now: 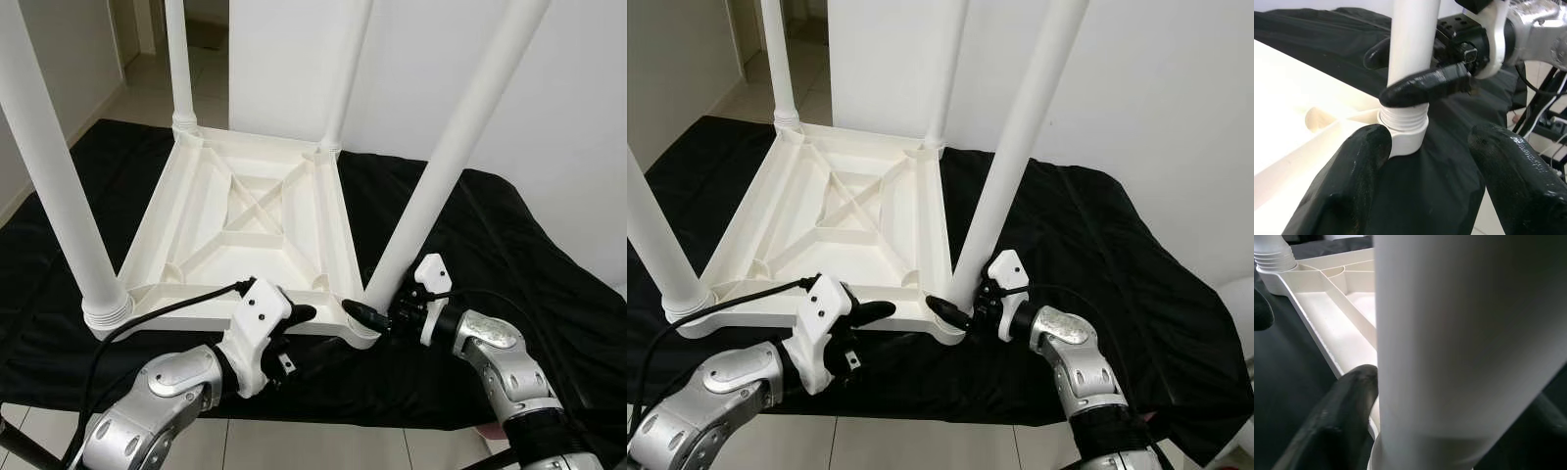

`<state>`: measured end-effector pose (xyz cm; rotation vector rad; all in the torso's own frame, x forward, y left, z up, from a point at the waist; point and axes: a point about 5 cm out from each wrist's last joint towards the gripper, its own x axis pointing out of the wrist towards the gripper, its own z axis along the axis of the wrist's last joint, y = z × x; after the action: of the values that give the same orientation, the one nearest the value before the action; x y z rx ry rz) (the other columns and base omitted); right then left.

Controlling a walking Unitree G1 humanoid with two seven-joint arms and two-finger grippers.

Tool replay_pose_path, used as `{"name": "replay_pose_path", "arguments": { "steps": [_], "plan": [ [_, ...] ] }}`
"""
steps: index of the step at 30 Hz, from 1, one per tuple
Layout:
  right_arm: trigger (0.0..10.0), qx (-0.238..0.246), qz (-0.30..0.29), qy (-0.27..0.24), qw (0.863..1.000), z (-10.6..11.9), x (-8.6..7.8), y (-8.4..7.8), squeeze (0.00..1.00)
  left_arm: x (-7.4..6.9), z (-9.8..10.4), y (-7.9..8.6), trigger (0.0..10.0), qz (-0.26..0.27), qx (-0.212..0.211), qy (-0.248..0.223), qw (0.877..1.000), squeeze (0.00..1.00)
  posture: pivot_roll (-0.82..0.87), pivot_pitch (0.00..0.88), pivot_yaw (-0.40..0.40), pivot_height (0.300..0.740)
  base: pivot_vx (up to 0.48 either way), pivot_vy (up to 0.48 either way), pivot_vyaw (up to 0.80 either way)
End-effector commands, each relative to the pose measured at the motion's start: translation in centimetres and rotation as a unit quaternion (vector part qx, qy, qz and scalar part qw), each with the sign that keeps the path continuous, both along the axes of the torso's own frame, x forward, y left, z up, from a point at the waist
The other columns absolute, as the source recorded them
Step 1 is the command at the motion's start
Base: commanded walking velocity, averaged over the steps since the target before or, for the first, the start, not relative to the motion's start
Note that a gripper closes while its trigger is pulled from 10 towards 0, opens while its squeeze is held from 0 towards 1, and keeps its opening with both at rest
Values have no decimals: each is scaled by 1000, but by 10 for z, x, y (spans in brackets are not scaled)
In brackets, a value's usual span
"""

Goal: Building children table

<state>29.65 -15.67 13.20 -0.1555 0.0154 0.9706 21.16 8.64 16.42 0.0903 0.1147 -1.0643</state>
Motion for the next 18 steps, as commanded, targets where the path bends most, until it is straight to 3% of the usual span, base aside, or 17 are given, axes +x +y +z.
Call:
{"name": "replay_pose_path", "arguments": {
  "steps": [1, 15, 16, 17, 18],
  "plan": [
    [0, -8, 13, 1, 1000, -2, 1, 1, 0, -1, -2, -2, 10000, -2, 4, 3, 1000, 0, 46, 0, -119, 740, 0, 0, 0],
    [0, 15, 13, 8, 1000, -8, -1, 2, 0, 0, -2, -2, 10000, 1, 6, 2, 1000, 0, 49, 0, -119, 740, 0, 0, 0],
    [8745, 18, -19, 8, 1000, -8, -2, 3, 0, 0, -2, -3, 10000, 1, 7, 1, 1000, 0, 45, 0, -123, 740, 0, 0, 0],
    [10000, 17, -66, 15, 998, -10, -3, 5, 0, 0, -2, -3, 10000, 1, 8, 1, 1000, 0, 42, 0, -124, 740, 0, 0, 0],
    [10000, 15, -100, 20, 995, -12, -4, 7, 0, 0, -3, -3, 10000, 2, 8, 2, 1000, 0, 42, 0, -124, 740, 0, 0, 0]
  ]
}}
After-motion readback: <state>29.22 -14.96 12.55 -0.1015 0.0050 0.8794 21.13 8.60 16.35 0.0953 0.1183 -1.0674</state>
